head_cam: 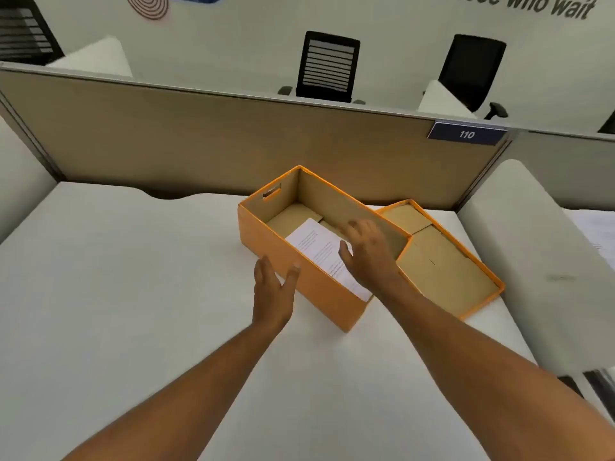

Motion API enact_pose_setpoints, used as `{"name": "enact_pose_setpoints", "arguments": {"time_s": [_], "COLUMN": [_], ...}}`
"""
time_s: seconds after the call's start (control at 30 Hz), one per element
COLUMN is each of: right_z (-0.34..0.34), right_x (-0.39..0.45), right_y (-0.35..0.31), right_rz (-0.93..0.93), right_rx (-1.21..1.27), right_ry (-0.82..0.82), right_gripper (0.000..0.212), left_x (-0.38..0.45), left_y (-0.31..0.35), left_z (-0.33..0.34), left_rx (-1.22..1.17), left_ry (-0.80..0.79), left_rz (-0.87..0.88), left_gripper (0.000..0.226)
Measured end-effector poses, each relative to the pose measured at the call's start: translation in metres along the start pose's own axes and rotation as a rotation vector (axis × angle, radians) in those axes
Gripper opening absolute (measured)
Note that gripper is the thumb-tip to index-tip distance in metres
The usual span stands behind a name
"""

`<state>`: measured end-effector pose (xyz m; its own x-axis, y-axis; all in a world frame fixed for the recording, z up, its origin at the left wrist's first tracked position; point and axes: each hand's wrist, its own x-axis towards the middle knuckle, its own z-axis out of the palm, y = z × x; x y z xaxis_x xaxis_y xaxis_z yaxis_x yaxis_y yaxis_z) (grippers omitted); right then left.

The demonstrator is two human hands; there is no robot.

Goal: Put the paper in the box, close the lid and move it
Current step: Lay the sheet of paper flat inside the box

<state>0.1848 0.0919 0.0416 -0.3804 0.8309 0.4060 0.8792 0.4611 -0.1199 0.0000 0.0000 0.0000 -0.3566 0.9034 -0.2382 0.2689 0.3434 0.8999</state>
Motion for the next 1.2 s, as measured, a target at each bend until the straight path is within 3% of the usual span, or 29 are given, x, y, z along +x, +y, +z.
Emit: {"name": "enact_pose_setpoints", "arguments": {"time_s": [0.13,0.23,0.4,0.53,0.7,0.93,1.2], "right_z": [-0.004,0.006,0.026,0.028,0.003,-0.027,-0.019], "right_x": [0.033,0.044,0.048,0.043,0.006,-0.108,-0.163], "right_y": [0.058,0.089,0.118,0.116,0.080,-0.045,-0.115], "right_rz": [0.071,0.194,0.375,0.465,0.590,0.619,0.773], "right_rx": [-0.093,-0.074,-0.010,0.055,0.215,0.526,0.617], "right_ry": [-0.102,-0.193,-0.385,-0.307,-0.211,-0.052,-0.111], "right_gripper": [0.037,0.051,0.054,0.038,0.045,0.035,0.035], "left_x": [0.019,0.030,0.038,0.033,0.031,0.028,0.023], "left_y": [0.020,0.027,0.033,0.033,0.026,-0.006,-0.054], "left_z": [0.038,0.059,0.074,0.061,-0.009,-0.127,-0.162], "left_rx": [-0.256,-0.303,-0.238,-0.221,-0.153,-0.029,0.073], "left_ry": [0.005,0.015,0.056,0.073,0.001,-0.228,-0.380], "left_rz": [-0.229,-0.303,-0.246,-0.228,-0.171,-0.119,-0.136], "left_gripper": [0.096,0.096,0.070,0.057,0.058,0.073,0.071]}}
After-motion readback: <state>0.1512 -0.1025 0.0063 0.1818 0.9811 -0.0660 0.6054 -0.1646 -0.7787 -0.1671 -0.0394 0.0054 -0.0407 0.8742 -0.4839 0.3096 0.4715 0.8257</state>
